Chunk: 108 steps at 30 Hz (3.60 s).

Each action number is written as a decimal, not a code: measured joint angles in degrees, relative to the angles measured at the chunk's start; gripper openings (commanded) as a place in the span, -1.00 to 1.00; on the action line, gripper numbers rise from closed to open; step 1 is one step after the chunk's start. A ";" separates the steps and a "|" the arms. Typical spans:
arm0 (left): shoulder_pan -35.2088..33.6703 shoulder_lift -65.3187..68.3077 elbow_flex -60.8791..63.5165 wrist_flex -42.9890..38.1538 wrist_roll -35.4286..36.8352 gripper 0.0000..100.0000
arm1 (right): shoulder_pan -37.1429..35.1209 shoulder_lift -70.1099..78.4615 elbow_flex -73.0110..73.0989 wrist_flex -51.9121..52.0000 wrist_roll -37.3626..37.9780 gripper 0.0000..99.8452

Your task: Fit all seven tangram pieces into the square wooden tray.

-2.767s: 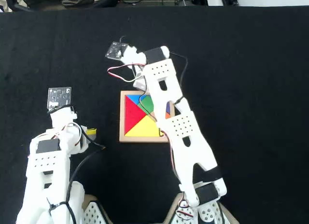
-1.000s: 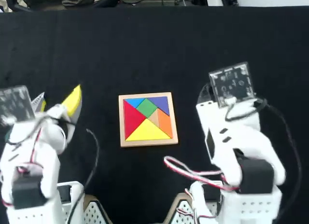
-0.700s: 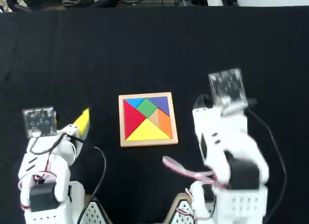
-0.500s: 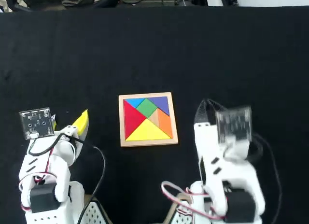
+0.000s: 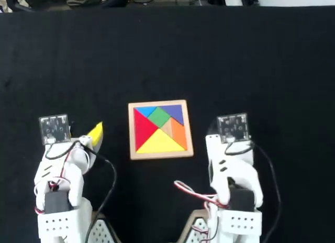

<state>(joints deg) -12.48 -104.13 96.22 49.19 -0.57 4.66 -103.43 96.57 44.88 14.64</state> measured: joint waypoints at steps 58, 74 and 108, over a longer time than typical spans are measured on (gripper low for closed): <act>-2.90 0.00 0.00 23.47 0.70 -0.39 | 0.62 0.00 0.00 28.75 0.44 -0.98; -2.90 0.00 0.00 23.47 0.70 -0.39 | 0.62 0.00 0.00 28.75 0.44 -0.98; -2.90 0.00 0.00 23.47 0.70 -0.39 | 0.62 0.00 0.00 28.75 0.44 -0.98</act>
<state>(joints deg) -15.38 -104.13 96.22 72.66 0.13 5.27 -103.43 96.57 73.63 15.08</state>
